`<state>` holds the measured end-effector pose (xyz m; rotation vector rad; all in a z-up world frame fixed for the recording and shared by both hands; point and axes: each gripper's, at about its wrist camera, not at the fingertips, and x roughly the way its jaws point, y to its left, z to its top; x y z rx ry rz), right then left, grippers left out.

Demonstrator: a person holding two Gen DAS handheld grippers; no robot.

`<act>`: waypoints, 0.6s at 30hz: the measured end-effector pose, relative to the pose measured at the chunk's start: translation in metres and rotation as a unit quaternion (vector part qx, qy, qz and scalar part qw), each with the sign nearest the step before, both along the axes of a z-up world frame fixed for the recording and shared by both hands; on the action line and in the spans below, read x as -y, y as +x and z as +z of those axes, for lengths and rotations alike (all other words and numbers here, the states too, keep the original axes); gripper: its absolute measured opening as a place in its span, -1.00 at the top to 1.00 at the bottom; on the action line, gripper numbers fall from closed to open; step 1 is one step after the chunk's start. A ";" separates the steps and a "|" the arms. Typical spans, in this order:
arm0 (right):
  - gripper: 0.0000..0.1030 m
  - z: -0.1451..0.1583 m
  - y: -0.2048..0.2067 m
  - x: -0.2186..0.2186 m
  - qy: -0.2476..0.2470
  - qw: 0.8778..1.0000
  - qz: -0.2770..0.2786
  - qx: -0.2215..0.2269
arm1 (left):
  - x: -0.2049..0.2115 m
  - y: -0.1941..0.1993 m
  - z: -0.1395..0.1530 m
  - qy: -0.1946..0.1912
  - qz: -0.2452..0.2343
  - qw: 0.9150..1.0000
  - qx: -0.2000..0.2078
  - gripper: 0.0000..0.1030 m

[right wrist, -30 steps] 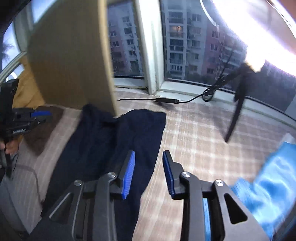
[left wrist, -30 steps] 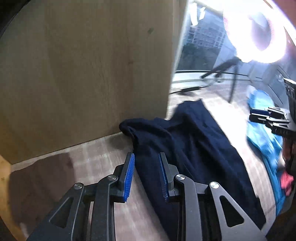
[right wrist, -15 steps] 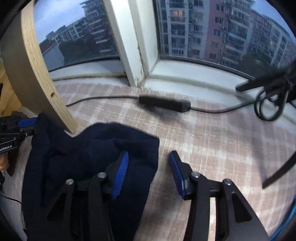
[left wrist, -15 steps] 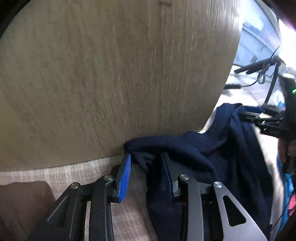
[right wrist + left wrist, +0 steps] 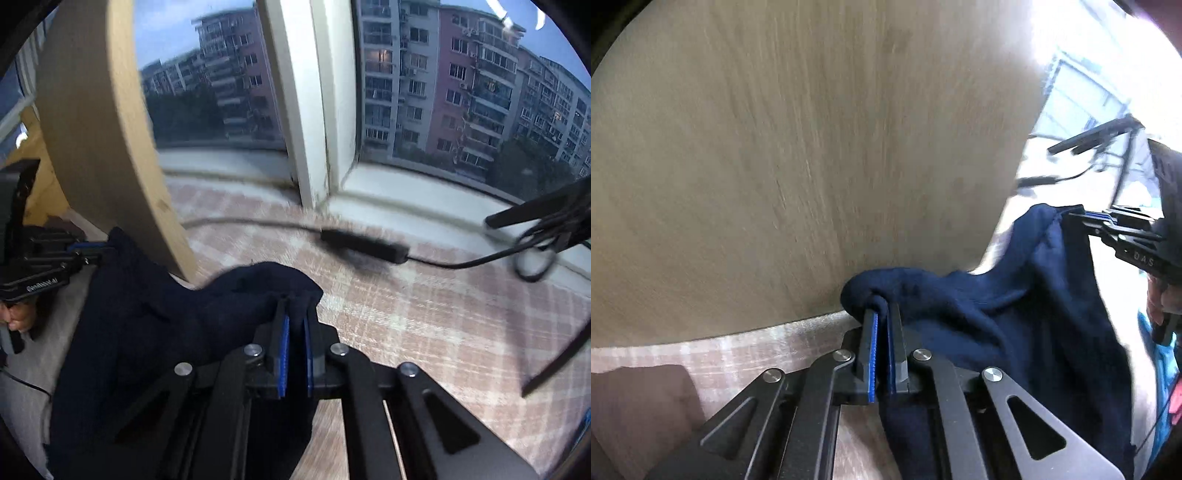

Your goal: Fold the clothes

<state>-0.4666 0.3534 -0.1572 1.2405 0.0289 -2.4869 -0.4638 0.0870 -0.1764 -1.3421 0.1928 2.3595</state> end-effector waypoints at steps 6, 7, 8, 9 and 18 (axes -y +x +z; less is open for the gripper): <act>0.87 0.073 0.067 -0.001 -0.010 0.999 0.024 -0.033 | 0.016 0.077 0.062 0.011 -0.042 0.998 -0.052 0.93; 0.88 0.085 0.084 -0.001 -0.010 0.999 0.028 -0.039 | 0.020 0.095 0.073 0.013 -0.049 0.997 -0.061 0.93; 0.88 0.097 0.103 -0.002 -0.008 0.998 0.032 -0.045 | 0.024 0.114 0.083 0.015 -0.056 0.996 -0.071 0.93; 0.88 0.107 0.121 -0.003 -0.005 0.998 0.034 -0.051 | 0.028 0.131 0.092 0.016 -0.061 0.995 -0.082 0.93; 0.88 0.107 0.295 -0.010 -0.010 0.998 0.007 -0.058 | 0.057 0.287 0.096 0.019 -0.094 0.991 -0.099 0.93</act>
